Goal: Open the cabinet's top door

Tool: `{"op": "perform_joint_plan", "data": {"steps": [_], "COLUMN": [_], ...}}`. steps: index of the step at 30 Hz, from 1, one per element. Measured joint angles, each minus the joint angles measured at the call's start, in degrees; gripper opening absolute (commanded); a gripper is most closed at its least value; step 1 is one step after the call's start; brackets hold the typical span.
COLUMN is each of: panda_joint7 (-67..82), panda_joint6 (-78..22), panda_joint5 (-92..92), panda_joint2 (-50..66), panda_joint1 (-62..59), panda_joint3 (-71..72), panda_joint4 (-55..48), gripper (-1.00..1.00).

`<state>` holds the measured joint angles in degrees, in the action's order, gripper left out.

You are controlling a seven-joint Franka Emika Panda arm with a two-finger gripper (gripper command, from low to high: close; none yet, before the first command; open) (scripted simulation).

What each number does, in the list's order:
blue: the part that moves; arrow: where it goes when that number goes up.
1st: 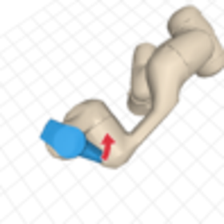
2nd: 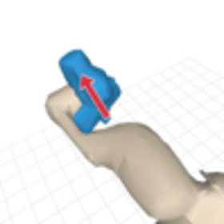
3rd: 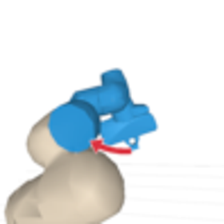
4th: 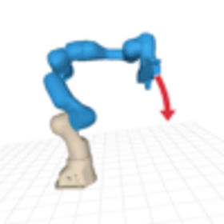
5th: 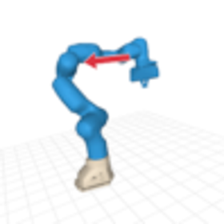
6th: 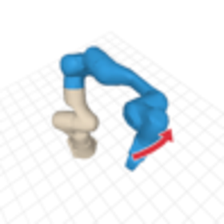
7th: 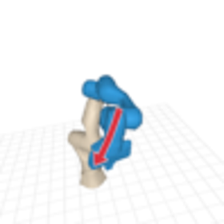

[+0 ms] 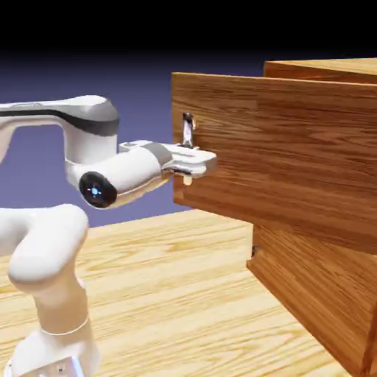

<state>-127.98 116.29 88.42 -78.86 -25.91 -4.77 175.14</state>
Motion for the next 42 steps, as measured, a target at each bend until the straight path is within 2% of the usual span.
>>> {"op": "perform_joint_plan", "data": {"steps": [9,17,30,42], "panda_joint7": [1.13,4.47,9.09,7.14], "panda_joint6": [-14.01,-27.72,-49.36,-62.26], "panda_joint5": [-19.37,-34.58,-49.49,-56.26], "panda_joint2": [5.08,15.73,30.86,30.48], "panda_joint1": [-3.12,0.98,24.20,49.13], "panda_joint3": [-18.69,-35.30,-61.27,-79.92], "panda_joint4": [-4.11,-14.56,-40.49,-61.94], "gripper": [-1.00,-1.00,-1.00,-1.00]}}
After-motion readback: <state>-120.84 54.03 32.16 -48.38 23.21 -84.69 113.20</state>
